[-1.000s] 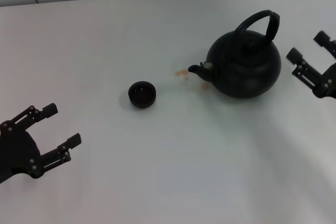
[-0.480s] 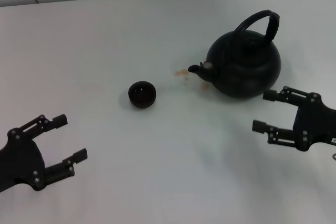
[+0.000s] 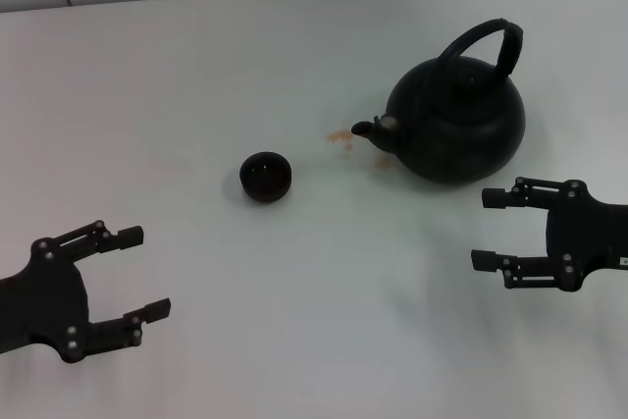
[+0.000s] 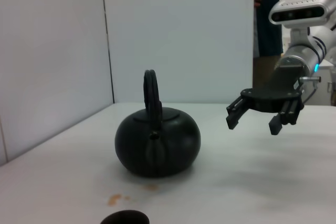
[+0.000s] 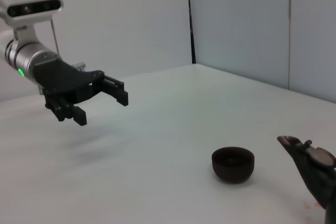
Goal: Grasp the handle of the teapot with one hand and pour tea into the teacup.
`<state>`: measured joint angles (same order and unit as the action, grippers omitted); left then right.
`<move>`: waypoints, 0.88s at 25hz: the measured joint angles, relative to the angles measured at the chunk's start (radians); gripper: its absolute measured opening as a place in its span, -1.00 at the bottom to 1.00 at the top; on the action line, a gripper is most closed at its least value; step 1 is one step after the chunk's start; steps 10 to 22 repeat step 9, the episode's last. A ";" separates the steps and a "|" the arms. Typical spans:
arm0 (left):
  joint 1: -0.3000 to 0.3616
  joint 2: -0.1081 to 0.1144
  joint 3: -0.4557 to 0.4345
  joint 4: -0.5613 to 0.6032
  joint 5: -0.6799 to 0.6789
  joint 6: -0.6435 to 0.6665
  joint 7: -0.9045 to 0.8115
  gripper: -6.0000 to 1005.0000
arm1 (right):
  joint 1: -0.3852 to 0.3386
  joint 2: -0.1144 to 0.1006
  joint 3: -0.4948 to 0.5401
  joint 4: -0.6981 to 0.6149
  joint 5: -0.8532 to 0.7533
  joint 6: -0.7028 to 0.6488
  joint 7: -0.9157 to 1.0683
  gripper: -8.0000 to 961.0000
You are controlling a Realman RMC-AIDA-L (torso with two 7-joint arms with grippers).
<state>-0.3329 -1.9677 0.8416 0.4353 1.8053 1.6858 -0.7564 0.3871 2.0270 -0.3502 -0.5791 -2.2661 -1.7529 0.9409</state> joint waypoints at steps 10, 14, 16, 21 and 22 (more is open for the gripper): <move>-0.023 -0.007 -0.007 0.006 0.029 -0.034 -0.027 0.60 | -0.004 0.004 0.006 -0.005 -0.003 0.014 0.001 0.62; -0.023 -0.007 -0.007 0.006 0.029 -0.034 -0.027 0.60 | -0.004 0.004 0.006 -0.005 -0.003 0.014 0.001 0.62; -0.023 -0.007 -0.007 0.006 0.029 -0.034 -0.027 0.60 | -0.004 0.004 0.006 -0.005 -0.003 0.014 0.001 0.62; -0.023 -0.007 -0.007 0.006 0.029 -0.034 -0.027 0.60 | -0.004 0.004 0.006 -0.005 -0.003 0.014 0.001 0.62; -0.023 -0.007 -0.007 0.006 0.029 -0.034 -0.027 0.60 | -0.004 0.004 0.006 -0.005 -0.003 0.014 0.001 0.62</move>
